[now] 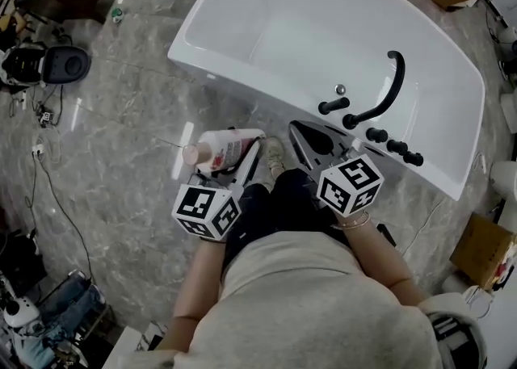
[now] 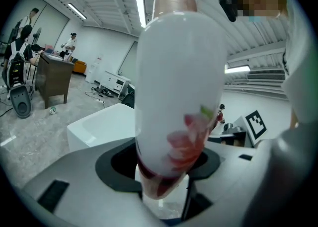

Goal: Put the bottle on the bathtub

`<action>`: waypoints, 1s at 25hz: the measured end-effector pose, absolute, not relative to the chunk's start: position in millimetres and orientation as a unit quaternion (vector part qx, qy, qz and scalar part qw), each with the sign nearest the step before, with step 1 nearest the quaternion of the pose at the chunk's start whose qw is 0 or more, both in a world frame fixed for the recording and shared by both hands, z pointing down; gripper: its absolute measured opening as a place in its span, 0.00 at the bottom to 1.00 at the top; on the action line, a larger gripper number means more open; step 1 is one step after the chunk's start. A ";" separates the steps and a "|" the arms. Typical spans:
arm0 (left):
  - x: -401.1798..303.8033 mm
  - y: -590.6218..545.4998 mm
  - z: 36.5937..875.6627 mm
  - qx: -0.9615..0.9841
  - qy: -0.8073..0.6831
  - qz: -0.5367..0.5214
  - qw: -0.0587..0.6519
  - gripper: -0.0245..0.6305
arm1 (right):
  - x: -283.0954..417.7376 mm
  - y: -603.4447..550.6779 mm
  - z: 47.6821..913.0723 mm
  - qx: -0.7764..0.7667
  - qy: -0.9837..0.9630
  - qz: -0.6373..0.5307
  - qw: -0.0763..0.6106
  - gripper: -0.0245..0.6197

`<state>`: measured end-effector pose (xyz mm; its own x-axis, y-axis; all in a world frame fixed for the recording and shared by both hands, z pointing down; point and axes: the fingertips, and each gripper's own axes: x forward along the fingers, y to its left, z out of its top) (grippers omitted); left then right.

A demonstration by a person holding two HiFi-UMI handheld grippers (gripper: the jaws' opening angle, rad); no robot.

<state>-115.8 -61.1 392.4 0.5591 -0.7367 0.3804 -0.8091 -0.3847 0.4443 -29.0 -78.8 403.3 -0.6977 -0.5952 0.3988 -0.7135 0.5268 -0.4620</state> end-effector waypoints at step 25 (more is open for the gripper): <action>-89.7 -134.3 488.0 0.835 -0.399 0.172 0.337 0.40 | -16.3 -146.7 484.2 0.422 -0.834 0.336 0.118 0.04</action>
